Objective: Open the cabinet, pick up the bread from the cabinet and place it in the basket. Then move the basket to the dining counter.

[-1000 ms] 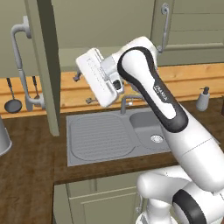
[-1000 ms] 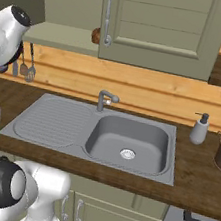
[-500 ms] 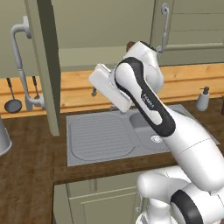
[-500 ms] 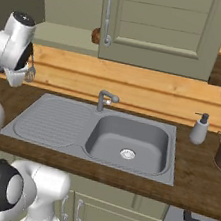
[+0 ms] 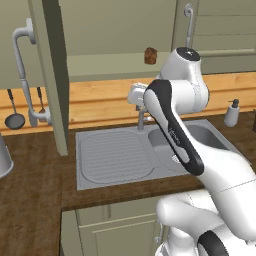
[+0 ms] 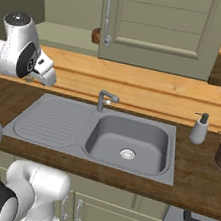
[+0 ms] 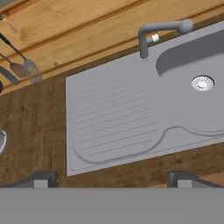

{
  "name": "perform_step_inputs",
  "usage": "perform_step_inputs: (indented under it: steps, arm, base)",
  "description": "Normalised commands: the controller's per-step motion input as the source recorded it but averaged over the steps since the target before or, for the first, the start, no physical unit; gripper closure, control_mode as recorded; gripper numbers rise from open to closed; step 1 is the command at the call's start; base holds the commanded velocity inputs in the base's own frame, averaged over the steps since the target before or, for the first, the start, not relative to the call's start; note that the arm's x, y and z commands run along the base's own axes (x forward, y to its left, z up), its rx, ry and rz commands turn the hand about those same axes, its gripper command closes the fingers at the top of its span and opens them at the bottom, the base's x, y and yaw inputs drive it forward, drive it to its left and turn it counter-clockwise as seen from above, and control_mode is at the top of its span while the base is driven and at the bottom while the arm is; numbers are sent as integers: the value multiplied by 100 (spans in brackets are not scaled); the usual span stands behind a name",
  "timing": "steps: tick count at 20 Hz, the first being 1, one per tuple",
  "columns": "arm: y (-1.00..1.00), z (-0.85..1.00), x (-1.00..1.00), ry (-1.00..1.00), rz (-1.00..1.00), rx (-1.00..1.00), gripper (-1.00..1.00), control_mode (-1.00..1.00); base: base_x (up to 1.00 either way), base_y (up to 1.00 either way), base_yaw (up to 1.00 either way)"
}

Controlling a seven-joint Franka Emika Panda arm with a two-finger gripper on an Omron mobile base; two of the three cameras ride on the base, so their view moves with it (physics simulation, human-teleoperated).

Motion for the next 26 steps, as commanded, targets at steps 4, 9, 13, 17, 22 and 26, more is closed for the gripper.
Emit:
perform_step_inputs:
  steps: [4, 9, 13, 17, 22, 26]
  arm:
    - [-37, 6, 5, -45, 15, -56, -100, -100]
    - [-51, 79, 6, -27, 5, -27, -100, -100]
    - [-48, 100, 13, -30, 2, -4, -100, -100]
    - [-17, 97, 1, -40, 3, -2, -100, -100]
    - [-48, 99, 8, -11, -7, 25, -100, -100]
    - [-54, 46, 26, 12, 0, 19, -100, -100]
  base:
    - [0, 0, 0]
    - [0, 0, 0]
    - [0, 0, 0]
    - [0, 0, 0]
    - [0, 0, 0]
    - [0, 0, 0]
